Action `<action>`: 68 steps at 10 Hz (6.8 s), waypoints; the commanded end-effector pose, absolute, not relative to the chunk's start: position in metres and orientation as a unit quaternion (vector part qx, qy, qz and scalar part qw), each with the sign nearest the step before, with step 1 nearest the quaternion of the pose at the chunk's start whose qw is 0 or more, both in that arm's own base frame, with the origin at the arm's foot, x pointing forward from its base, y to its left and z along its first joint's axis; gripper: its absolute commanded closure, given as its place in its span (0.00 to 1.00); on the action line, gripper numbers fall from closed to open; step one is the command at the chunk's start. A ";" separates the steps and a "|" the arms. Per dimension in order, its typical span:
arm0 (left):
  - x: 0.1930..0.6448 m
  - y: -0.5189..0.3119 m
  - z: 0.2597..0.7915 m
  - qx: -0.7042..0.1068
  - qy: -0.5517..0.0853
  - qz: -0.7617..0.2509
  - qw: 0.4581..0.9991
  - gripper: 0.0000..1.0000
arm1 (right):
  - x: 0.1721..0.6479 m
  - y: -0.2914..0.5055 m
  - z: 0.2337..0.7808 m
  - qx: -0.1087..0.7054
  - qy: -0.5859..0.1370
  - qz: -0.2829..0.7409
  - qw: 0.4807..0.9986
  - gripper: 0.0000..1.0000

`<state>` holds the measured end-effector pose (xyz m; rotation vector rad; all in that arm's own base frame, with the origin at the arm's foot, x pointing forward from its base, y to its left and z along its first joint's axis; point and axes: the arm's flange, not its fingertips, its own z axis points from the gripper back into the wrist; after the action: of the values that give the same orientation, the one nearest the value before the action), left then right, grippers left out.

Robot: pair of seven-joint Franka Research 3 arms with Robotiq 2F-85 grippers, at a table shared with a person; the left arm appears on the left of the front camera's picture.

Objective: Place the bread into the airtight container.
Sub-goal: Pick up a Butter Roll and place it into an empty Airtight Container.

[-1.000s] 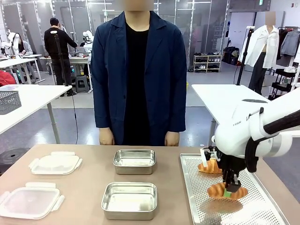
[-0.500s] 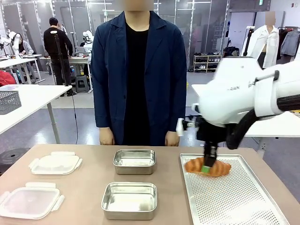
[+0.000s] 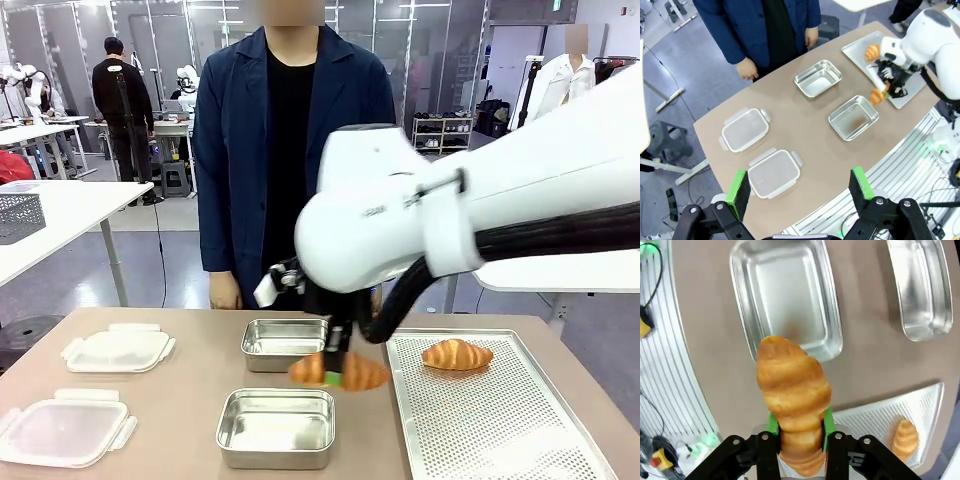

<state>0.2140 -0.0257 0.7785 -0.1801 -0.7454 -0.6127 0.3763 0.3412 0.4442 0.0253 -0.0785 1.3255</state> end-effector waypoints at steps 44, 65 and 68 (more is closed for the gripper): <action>0.214 -0.025 0.779 -0.085 -0.356 -0.301 0.881 0.00 | 0.442 0.056 0.484 0.004 -0.099 0.646 0.757 0.16; 0.214 -0.025 0.779 -0.085 -0.356 -0.301 0.881 0.00 | 0.351 -0.234 0.362 0.178 -0.459 0.405 0.770 0.16; 0.214 -0.025 0.779 -0.085 -0.356 -0.301 0.881 0.00 | 0.341 -0.229 0.349 0.177 -0.439 0.394 0.788 0.16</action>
<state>0.2140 -0.0255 0.7786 -0.1782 -0.7455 -0.6106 0.3383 -0.2324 0.3504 0.4110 -0.9513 0.8484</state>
